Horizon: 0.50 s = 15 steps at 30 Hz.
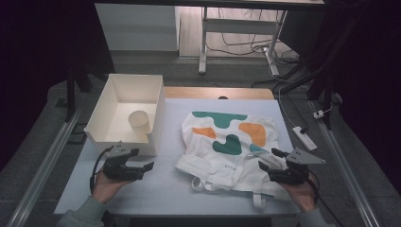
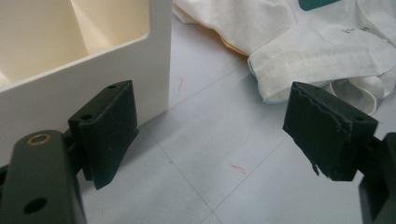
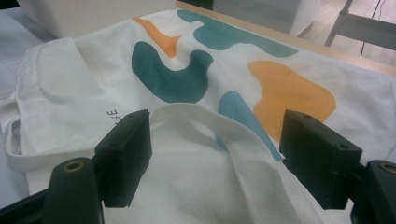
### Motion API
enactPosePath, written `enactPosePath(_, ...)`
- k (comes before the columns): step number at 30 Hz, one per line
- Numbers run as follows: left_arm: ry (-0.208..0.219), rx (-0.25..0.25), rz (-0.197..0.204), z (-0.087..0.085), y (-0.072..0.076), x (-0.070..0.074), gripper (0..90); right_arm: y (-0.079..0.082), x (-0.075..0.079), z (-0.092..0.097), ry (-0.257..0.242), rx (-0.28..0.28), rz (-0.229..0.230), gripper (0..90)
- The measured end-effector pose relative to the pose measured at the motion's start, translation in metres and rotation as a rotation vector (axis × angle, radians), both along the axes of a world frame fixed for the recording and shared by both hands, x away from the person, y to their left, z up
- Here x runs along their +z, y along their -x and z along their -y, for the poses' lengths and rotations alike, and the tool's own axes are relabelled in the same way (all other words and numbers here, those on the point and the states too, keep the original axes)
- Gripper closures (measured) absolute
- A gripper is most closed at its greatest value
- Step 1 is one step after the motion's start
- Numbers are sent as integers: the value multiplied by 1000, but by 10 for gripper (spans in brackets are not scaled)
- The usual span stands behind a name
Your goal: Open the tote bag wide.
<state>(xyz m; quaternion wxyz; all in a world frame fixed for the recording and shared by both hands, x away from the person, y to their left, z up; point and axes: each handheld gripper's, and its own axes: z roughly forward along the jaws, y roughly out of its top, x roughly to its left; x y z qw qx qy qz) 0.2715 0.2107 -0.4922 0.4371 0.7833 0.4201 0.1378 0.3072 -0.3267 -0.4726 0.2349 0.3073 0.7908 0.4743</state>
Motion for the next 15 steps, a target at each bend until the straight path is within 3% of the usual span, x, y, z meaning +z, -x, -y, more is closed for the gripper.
enactPosePath(15, -20, -7, 18, 2, 3, 0, 187, 2, 0, -4, 33, 1, 11, 259)
